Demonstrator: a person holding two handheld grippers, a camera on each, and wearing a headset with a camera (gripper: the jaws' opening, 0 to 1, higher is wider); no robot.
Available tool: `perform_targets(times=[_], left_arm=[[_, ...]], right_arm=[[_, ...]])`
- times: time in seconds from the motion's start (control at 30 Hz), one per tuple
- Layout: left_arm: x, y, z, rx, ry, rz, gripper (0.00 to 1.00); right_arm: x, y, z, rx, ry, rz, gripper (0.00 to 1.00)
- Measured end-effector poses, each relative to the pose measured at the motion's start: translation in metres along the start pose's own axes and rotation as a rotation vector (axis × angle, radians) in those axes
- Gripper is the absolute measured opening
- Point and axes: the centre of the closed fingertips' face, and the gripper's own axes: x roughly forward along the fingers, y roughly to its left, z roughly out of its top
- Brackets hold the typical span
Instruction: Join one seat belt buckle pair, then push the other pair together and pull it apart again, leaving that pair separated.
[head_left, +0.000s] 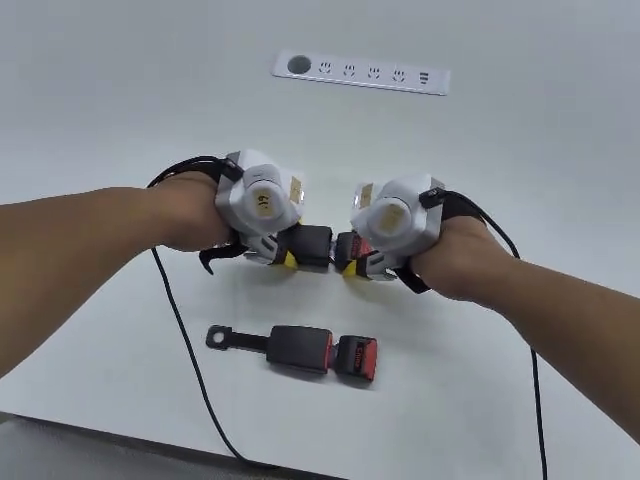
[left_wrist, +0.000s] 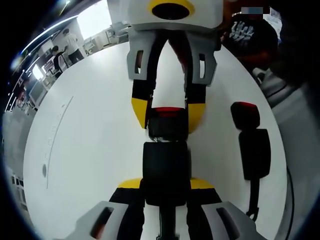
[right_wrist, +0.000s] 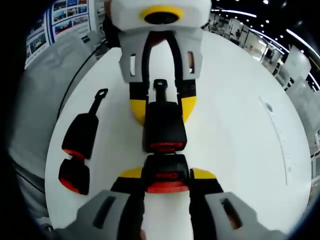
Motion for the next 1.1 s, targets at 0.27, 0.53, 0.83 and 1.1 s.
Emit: perform_targets(times=[0.27, 0.53, 0.83, 1.1], left_arm=[[-0.001, -0.001, 0.002, -0.005, -0.011, -0.005, 0.32], [-0.001, -0.003, 0.003, -0.002, 0.001, -0.028, 0.32], [-0.002, -0.005, 0.006, -0.017, -0.01, -0.025, 0.33], [-0.003, -0.006, 0.007, -0.024, -0.004, -0.021, 0.33]], right_arm=[[-0.003, 0.002, -0.004, 0.015, -0.008, 0.0, 0.33], [-0.011, 0.001, -0.019, 0.042, -0.022, 0.004, 0.34], [-0.035, 0.008, -0.057, 0.055, 0.004, -0.019, 0.35], [-0.07, 0.015, -0.112, 0.1, 0.057, -0.048, 0.35]])
